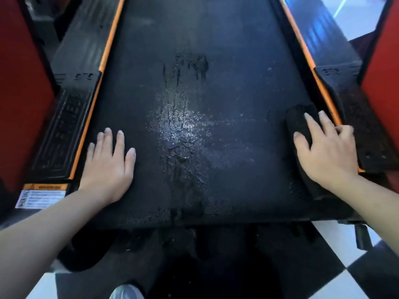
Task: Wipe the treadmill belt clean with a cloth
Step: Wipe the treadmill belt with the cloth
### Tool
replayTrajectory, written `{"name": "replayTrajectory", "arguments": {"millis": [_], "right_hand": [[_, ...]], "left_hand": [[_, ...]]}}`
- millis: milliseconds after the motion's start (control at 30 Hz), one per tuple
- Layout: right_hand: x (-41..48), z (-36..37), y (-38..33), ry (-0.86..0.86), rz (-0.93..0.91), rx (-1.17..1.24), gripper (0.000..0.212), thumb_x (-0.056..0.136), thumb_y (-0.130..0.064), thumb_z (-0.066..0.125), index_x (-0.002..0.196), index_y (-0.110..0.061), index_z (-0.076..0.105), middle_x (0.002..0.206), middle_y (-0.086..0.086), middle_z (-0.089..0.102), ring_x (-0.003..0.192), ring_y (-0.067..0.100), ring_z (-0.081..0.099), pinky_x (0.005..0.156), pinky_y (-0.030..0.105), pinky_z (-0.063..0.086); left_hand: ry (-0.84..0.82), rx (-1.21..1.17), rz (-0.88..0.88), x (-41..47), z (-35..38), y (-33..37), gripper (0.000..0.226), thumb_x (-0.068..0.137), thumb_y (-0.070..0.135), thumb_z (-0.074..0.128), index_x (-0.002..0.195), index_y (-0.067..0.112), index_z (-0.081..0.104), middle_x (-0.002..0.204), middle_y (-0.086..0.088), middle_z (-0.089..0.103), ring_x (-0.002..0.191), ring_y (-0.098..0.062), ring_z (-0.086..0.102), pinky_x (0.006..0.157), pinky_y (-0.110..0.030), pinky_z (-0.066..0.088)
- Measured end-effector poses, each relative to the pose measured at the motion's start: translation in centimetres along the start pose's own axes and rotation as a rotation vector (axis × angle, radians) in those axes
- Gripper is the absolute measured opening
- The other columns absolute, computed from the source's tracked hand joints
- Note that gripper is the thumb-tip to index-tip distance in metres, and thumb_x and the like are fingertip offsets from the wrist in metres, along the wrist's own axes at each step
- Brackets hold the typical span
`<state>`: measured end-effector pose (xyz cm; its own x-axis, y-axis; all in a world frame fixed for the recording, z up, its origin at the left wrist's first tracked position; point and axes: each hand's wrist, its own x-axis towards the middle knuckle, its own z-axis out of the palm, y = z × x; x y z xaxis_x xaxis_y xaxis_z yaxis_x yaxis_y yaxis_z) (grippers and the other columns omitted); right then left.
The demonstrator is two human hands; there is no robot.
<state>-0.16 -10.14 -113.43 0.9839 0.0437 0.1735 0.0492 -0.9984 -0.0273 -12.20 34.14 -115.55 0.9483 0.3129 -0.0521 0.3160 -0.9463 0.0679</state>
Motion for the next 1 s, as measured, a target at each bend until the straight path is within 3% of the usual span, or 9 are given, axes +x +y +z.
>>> {"name": "replayTrajectory", "arguments": {"millis": [100,167,233,300,400,567,700,833,1000], "right_hand": [[-0.9,-0.6,0.3,0.011,0.065,0.053,0.069,0.095,-0.057,0.025,0.151,-0.019,0.040,0.158,0.013,0.034,0.112,0.040,0.038,0.104,0.049,0.032],[-1.6,-0.9,0.4,0.036,0.104,0.066,0.071,0.094,-0.057,0.026,0.147,-0.014,0.045,0.157,0.017,0.034,0.113,0.042,0.039,0.104,0.051,0.033],[-2.1,-1.0,0.2,0.066,0.101,0.032,0.069,0.096,-0.055,0.029,0.143,-0.010,0.048,0.159,0.019,0.029,0.121,0.043,0.036,0.105,0.053,0.031],[-2.6,-0.7,-0.3,0.074,0.027,0.043,0.067,0.097,-0.053,0.030,0.145,-0.007,0.044,0.159,0.017,0.030,0.133,0.041,0.032,0.110,0.054,0.027],[-2.6,-0.3,-0.4,-0.029,-0.002,0.096,0.063,0.103,-0.052,0.025,0.156,-0.018,0.027,0.161,0.008,0.031,0.147,0.032,0.021,0.120,0.050,0.019],[-2.0,0.1,-0.1,-0.165,-0.006,0.038,0.066,0.102,-0.057,0.017,0.159,-0.025,0.016,0.167,0.002,0.012,0.153,0.023,0.003,0.124,0.042,0.008],[-1.9,0.1,-0.3,-0.195,0.017,0.052,0.065,0.101,-0.058,0.017,0.159,-0.030,0.013,0.167,-0.004,0.007,0.154,0.020,0.001,0.124,0.042,0.010],[-1.7,-0.1,-0.4,-0.226,0.036,0.064,0.065,0.100,-0.059,0.019,0.159,-0.034,0.012,0.167,-0.007,0.006,0.152,0.027,0.006,0.123,0.044,0.011],[-1.7,0.1,-0.2,-0.202,0.091,0.007,0.067,0.095,-0.065,0.019,0.157,-0.040,0.013,0.166,-0.010,0.008,0.133,0.046,0.036,0.116,0.048,0.025]], "left_hand": [[-0.046,-0.031,0.132,0.0,-2.2,-1.0,0.074,0.097,0.050,0.010,0.152,0.005,0.030,0.161,-0.020,0.021,0.150,-0.035,0.014,0.121,-0.048,0.013],[0.044,0.068,0.194,-0.6,-3.5,-3.1,0.073,0.096,0.049,0.012,0.147,0.007,0.041,0.157,-0.014,0.033,0.148,-0.032,0.022,0.120,-0.047,0.014],[0.077,0.143,0.165,-1.4,-4.2,-5.6,0.073,0.095,0.048,0.013,0.150,0.007,0.038,0.161,-0.011,0.026,0.149,-0.032,0.017,0.120,-0.049,0.010],[0.050,0.179,0.144,-2.2,-4.2,-7.2,0.068,0.096,0.041,0.019,0.150,0.002,0.034,0.163,-0.014,0.015,0.150,-0.036,0.010,0.118,-0.054,0.011],[0.106,0.180,0.186,-2.4,-3.5,-7.2,0.052,0.093,0.016,0.037,0.135,-0.015,0.040,0.152,-0.032,0.030,0.145,-0.045,0.018,0.108,-0.067,0.027],[0.132,0.047,0.062,-1.7,-3.1,-8.0,0.069,0.095,0.037,0.017,0.155,0.004,0.017,0.165,-0.008,0.012,0.151,-0.032,0.007,0.122,-0.043,0.008],[0.125,0.043,0.060,-1.5,-2.8,-8.1,0.070,0.095,0.040,0.013,0.156,0.006,0.014,0.165,-0.006,0.008,0.152,-0.029,0.006,0.123,-0.040,0.005],[0.124,0.036,0.052,-1.5,-2.7,-8.0,0.070,0.095,0.041,0.011,0.156,0.007,0.014,0.165,-0.005,0.008,0.152,-0.026,0.004,0.123,-0.039,0.005],[0.139,0.017,0.049,-1.3,-2.7,-8.0,0.070,0.095,0.039,0.014,0.154,0.002,0.020,0.164,-0.008,0.013,0.152,-0.029,0.008,0.122,-0.041,0.008]]}}
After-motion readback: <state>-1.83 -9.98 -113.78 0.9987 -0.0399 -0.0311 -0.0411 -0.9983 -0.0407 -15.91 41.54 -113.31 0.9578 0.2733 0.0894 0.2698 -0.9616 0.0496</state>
